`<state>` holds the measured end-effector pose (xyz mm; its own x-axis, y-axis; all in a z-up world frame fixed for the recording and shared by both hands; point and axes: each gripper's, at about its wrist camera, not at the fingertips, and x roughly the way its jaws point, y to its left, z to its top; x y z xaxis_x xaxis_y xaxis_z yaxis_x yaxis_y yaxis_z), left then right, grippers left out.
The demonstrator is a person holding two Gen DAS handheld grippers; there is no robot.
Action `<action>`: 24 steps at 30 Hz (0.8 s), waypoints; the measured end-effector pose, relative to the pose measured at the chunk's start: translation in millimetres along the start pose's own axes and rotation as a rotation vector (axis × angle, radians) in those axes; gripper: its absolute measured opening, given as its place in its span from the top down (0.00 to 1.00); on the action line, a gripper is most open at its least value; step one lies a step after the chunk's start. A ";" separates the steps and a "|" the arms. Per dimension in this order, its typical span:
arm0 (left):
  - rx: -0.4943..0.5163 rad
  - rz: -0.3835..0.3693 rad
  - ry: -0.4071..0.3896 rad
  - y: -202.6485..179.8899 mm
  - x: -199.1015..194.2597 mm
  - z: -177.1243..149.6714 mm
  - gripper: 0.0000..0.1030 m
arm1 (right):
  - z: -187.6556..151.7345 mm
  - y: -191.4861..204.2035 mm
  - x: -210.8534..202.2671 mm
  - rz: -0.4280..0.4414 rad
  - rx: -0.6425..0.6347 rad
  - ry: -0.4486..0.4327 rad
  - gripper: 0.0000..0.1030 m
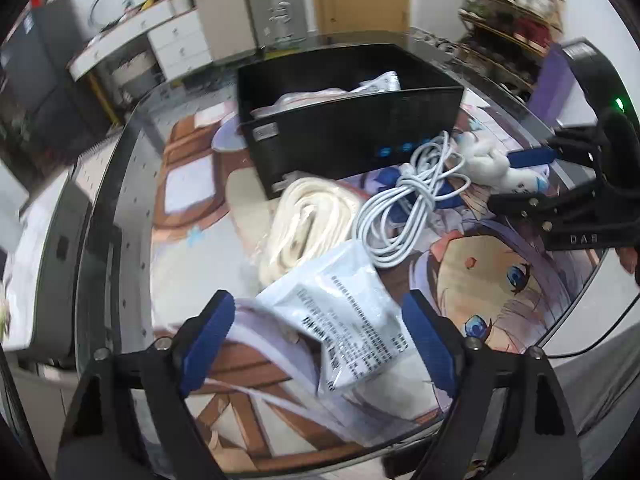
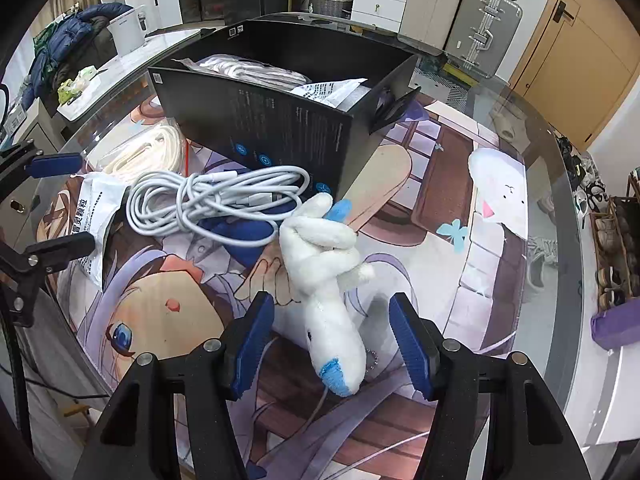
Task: Organize soft objects
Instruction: 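Grasp white plush toy with right tool while left tool grasps white sachet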
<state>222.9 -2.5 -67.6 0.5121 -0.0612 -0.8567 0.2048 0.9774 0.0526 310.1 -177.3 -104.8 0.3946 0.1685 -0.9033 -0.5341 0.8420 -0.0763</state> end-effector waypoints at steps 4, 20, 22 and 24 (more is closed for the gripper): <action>-0.075 -0.048 0.061 11.3 7.4 -2.8 0.14 | -0.8 -0.2 0.2 -0.005 0.001 0.000 0.40; -0.044 -0.073 0.106 -11.0 29.2 6.4 0.25 | 3.1 12.7 1.5 0.080 0.016 -0.003 0.38; 0.000 -0.083 0.102 -10.0 27.4 6.1 0.37 | 2.1 10.6 2.1 0.082 0.020 0.000 0.38; 0.035 -0.106 0.097 -11.4 24.4 5.9 0.51 | 0.5 5.9 -0.1 0.108 0.043 0.000 0.38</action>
<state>237.9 -16.4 -86.1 0.4031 -0.1424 -0.9040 0.2829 0.9588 -0.0248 307.3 -172.1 -105.0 0.3365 0.2598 -0.9051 -0.5412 0.8399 0.0398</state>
